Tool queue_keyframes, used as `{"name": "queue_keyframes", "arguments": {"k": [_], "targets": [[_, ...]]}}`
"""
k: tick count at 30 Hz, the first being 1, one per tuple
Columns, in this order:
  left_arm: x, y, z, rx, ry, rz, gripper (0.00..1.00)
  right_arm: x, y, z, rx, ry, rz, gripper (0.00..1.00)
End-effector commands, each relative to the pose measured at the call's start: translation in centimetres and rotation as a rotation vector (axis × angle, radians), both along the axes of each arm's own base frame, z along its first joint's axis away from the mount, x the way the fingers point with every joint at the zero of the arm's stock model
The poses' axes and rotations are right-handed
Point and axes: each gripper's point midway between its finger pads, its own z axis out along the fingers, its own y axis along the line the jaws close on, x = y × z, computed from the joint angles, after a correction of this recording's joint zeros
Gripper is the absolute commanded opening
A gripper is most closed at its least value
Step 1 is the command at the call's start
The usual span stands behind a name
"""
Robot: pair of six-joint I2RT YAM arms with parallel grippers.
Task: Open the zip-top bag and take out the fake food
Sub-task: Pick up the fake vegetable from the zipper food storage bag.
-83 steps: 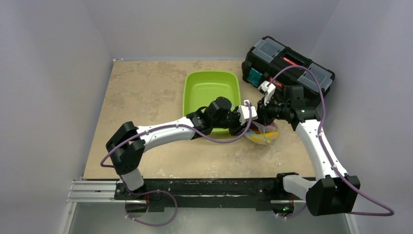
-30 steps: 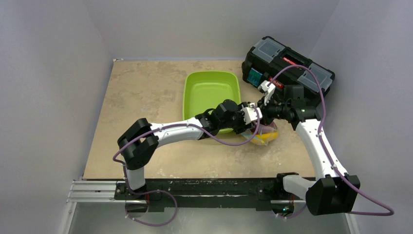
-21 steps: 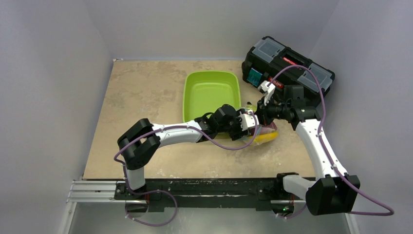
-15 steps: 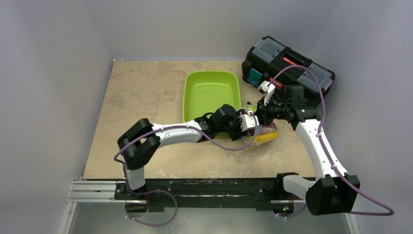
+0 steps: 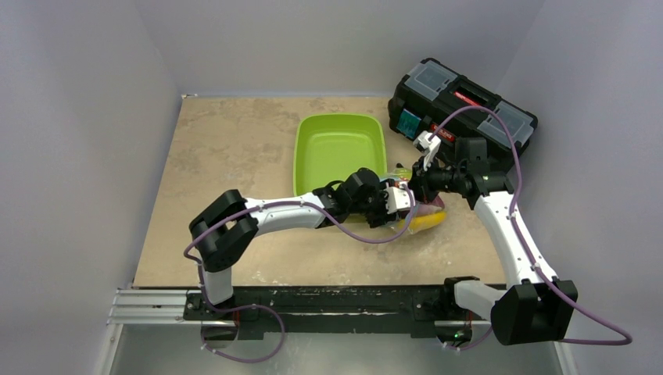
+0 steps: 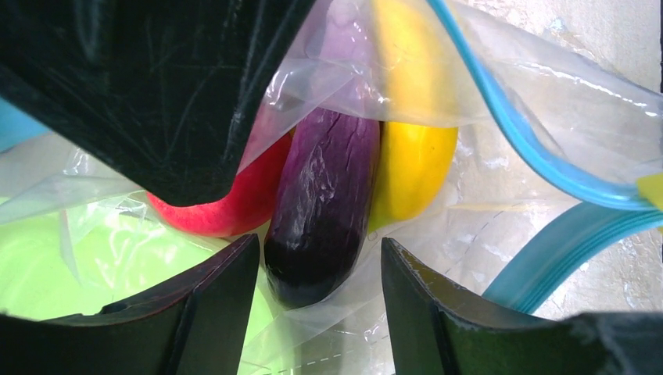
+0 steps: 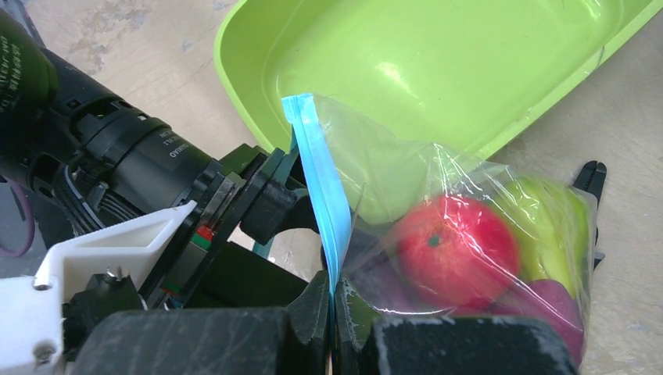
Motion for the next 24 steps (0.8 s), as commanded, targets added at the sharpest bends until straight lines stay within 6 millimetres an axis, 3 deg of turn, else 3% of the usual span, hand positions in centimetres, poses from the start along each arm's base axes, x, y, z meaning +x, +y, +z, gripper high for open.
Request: {"name": "queue_keyframes", "arguments": {"k": [1, 5, 9, 11, 15, 17, 24], "targets": [[0.4, -0.8, 0.2, -0.008, -0.015, -0.010, 0.62, -0.5, 0.4, 0.7, 0.021, -0.023, 0.031, 0.00], [0.7, -1.0, 0.2, -0.003, -0.020, -0.001, 0.64, -0.6, 0.4, 0.7, 0.021, -0.023, 0.035, 0.00], [1.0, -1.1, 0.2, 0.000, -0.019, 0.013, 0.58, -0.6, 0.4, 0.6, 0.021, -0.022, 0.035, 0.00], [0.9, -1.1, 0.3, 0.003, -0.010, 0.013, 0.47, -0.6, 0.3, 0.6, 0.017, -0.024, 0.033, 0.00], [0.9, -1.1, 1.3, -0.007, 0.001, 0.022, 0.10, -0.6, 0.1, 0.3, 0.004, -0.023, 0.029, 0.00], [0.9, -0.9, 2.3, -0.023, -0.004, 0.034, 0.00, -0.6, -0.1, 0.0, -0.010, -0.024, 0.022, 0.00], [0.3, 0.2, 6.5, -0.061, 0.001, 0.058, 0.00, -1.2, -0.4, -1.1, -0.032, -0.020, 0.028, 0.00]]}}
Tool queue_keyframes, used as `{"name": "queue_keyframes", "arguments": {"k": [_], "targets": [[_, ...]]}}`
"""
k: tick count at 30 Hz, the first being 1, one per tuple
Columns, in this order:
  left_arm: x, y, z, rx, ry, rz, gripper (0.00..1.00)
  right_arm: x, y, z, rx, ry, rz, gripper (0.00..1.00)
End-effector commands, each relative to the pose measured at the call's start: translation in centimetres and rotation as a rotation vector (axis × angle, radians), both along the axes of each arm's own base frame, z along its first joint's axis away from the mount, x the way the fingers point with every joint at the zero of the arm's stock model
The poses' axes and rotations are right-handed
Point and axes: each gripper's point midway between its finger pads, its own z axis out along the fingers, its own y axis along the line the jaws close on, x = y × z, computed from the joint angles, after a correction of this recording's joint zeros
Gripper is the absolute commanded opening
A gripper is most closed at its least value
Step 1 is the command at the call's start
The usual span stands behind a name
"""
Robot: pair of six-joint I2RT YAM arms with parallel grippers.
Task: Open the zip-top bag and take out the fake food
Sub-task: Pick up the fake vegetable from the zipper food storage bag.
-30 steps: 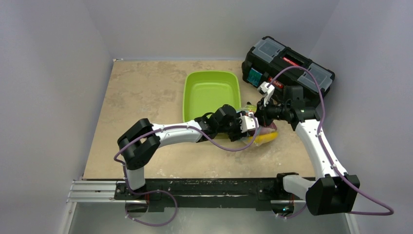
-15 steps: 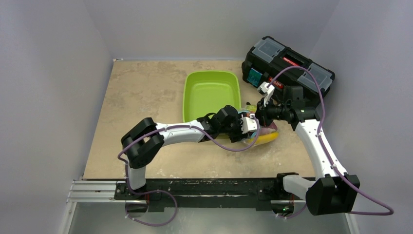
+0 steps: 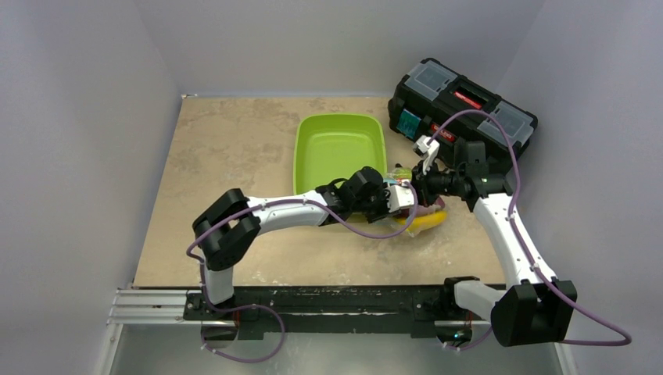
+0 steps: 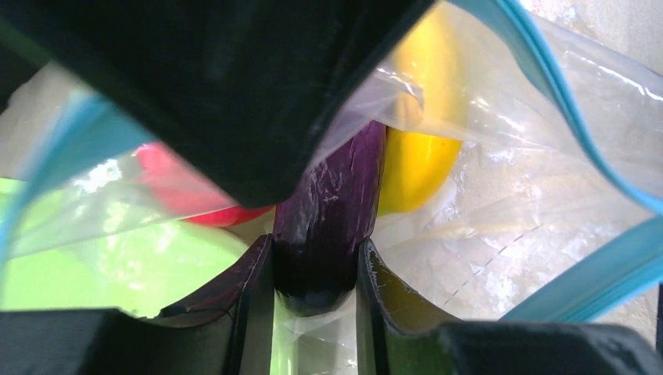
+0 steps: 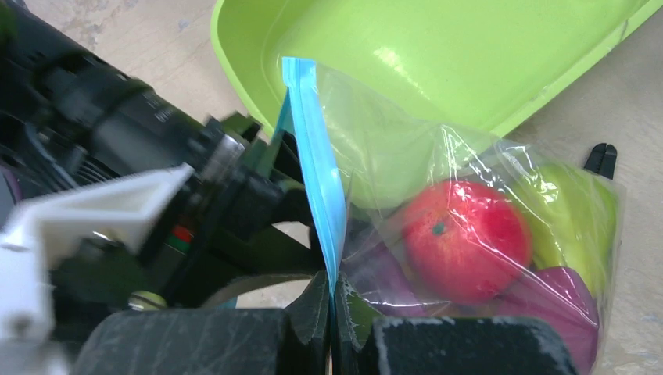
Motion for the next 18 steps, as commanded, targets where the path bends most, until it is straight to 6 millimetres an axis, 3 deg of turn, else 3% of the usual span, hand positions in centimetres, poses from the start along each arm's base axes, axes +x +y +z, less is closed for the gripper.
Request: {"name": "queue_keyframes", "arguments": {"k": [1, 18], "targets": [[-0.1, 0.0, 7.1, -0.106, -0.036, 0.019, 0.00, -0.4, -0.2, 0.1, -0.016, -0.033, 0.014, 0.00], [-2.1, 3.4, 9.2, 0.035, 0.029, 0.002, 0.00, -0.4, -0.4, 0.1, -0.027, -0.049, 0.013, 0.00]]}}
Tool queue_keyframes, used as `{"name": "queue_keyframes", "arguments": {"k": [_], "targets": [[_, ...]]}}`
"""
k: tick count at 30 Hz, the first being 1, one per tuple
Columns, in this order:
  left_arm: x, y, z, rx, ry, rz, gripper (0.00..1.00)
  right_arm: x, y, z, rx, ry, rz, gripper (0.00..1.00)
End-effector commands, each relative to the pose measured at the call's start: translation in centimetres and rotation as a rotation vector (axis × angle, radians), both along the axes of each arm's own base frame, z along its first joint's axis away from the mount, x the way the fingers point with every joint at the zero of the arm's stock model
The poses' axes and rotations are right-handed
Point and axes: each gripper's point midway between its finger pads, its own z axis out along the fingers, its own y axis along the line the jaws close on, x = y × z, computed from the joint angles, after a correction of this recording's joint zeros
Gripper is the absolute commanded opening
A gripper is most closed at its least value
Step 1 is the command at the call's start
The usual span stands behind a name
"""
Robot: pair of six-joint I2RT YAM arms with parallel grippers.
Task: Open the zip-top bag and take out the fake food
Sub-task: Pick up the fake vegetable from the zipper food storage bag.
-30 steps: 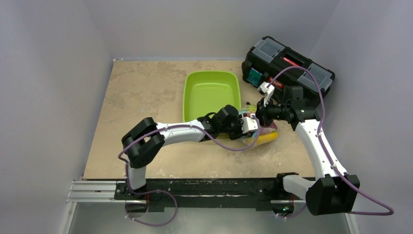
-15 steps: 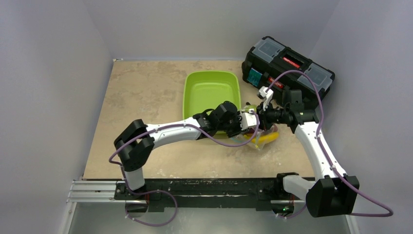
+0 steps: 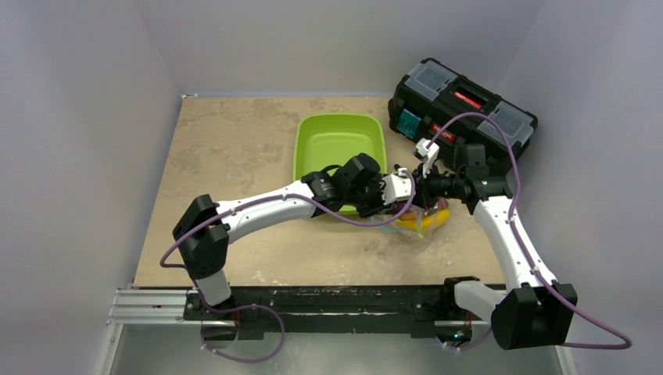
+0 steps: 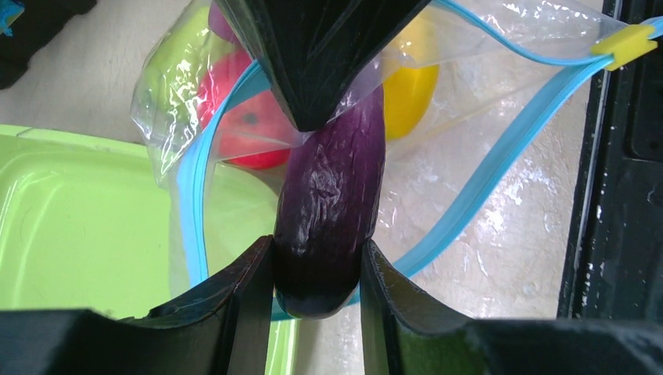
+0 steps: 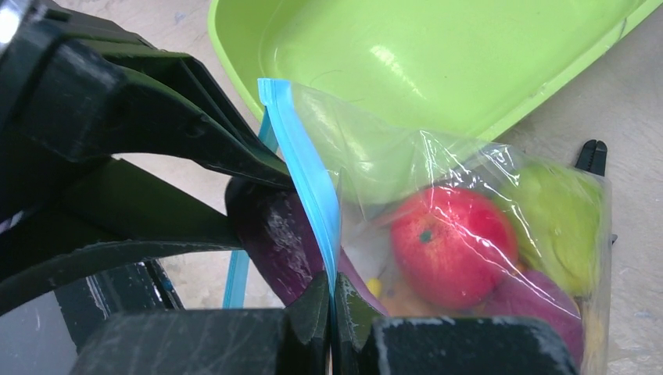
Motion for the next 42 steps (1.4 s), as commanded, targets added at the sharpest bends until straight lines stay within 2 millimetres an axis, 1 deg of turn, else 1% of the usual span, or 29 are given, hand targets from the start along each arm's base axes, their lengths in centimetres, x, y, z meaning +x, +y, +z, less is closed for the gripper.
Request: {"name": "queue_keyframes", "arguments": {"k": [1, 6, 8, 11, 14, 19, 22, 27, 32, 34, 39, 42], "targets": [[-0.6, 0.9, 4.6, -0.029, -0.030, -0.015, 0.00, 0.0, -0.2, 0.4, -0.010, -0.040, 0.008, 0.00], [-0.9, 1.6, 5.4, -0.020, -0.029, -0.012, 0.00, -0.7, 0.1, 0.6, -0.005, -0.051, 0.054, 0.00], [-1.1, 2.0, 5.9, -0.021, -0.029, -0.005, 0.00, -1.1, 0.3, 0.8, 0.002, -0.058, 0.086, 0.00], [-1.2, 2.7, 6.8, -0.020, -0.039, 0.008, 0.00, -1.2, 0.3, 0.9, 0.006, -0.065, 0.095, 0.00], [-1.3, 3.5, 7.0, 0.000, -0.044, 0.022, 0.00, -1.2, 0.3, 0.9, 0.009, -0.068, 0.097, 0.00], [-1.7, 5.3, 6.6, 0.028, -0.051, 0.043, 0.00, -1.4, 0.3, 1.1, 0.028, -0.072, 0.109, 0.00], [-2.0, 6.4, 7.0, 0.025, -0.057, 0.062, 0.00, -1.7, 0.3, 1.4, 0.046, -0.073, 0.124, 0.00], [-3.2, 7.6, 7.8, -0.022, -0.045, 0.071, 0.00, -1.7, 0.3, 1.4, 0.058, -0.075, 0.131, 0.00], [-4.6, 8.6, 8.1, -0.077, -0.022, 0.066, 0.00, -1.8, 0.1, 1.6, 0.071, -0.081, 0.134, 0.00], [-5.0, 9.1, 7.8, -0.091, -0.011, 0.074, 0.00, -1.8, 0.1, 1.7, 0.073, -0.084, 0.139, 0.00], [-5.2, 10.5, 8.0, -0.166, 0.028, 0.126, 0.00, -1.9, 0.2, 1.7, 0.075, -0.085, 0.148, 0.00], [-5.0, 11.1, 8.8, -0.260, 0.064, 0.166, 0.00, -1.9, 0.2, 1.6, 0.074, -0.090, 0.152, 0.00]]}}
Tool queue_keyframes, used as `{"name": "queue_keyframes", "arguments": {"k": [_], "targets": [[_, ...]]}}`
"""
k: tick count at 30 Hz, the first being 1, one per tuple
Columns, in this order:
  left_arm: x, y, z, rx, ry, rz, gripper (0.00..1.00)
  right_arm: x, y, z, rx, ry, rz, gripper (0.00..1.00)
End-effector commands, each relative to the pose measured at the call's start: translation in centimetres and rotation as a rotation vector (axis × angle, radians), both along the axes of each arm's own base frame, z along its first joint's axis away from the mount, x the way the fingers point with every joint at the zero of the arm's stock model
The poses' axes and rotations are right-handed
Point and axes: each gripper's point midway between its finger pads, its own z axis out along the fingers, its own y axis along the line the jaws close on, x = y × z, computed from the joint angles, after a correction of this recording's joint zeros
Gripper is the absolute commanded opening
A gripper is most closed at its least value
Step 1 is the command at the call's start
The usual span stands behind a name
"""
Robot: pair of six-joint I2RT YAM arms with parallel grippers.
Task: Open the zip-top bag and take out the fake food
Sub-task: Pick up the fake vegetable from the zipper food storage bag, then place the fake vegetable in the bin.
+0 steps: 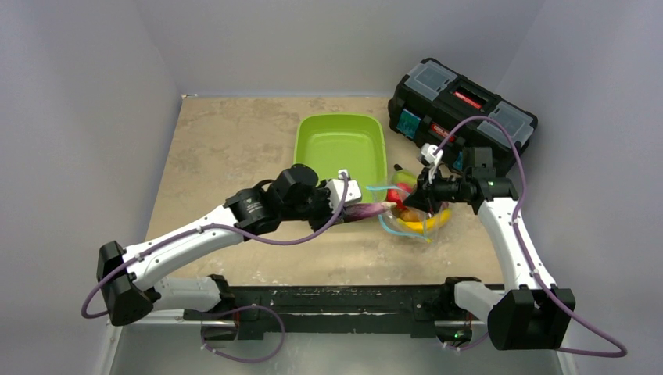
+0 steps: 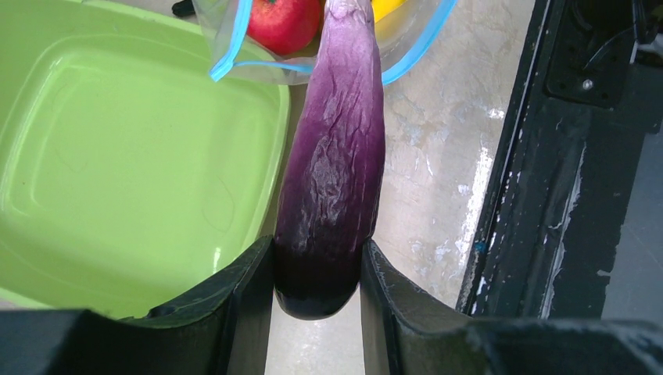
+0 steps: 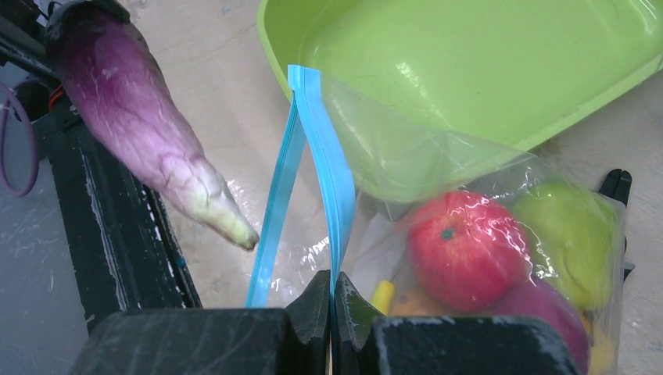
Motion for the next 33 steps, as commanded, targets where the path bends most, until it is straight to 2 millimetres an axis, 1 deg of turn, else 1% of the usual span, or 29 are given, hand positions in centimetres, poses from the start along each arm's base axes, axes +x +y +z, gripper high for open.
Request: {"name": "queue_keyframes", "arguments": {"k": [1, 3, 7, 18, 26, 29, 33], "targets": [[0.5, 0.1, 3.3, -0.219, 0.034, 0.067, 0.00, -0.1, 0.1, 1.1, 0.026, -0.047, 0.023, 0.00], [1.1, 0.6, 3.8, -0.284, 0.061, 0.116, 0.00, 0.1, -0.3, 1.1, 0.026, -0.049, 0.008, 0.00], [2.3, 1.4, 4.4, -0.391, 0.136, 0.222, 0.00, 0.1, -0.3, 1.1, 0.027, -0.051, 0.007, 0.00], [5.6, 3.1, 5.9, -0.559, 0.227, 0.491, 0.00, 0.2, -0.5, 1.2, 0.029, -0.056, -0.002, 0.00], [6.8, 3.5, 6.1, -0.659, 0.347, 0.603, 0.00, 0.2, -0.6, 1.2, 0.029, -0.054, -0.003, 0.00], [7.4, 3.9, 5.7, -0.690, 0.406, 0.681, 0.00, 0.2, -0.6, 1.2, 0.029, -0.057, -0.003, 0.00], [7.9, 4.3, 5.5, -0.719, 0.447, 0.727, 0.00, 0.2, -0.6, 1.2, 0.030, -0.055, -0.005, 0.00]]}}
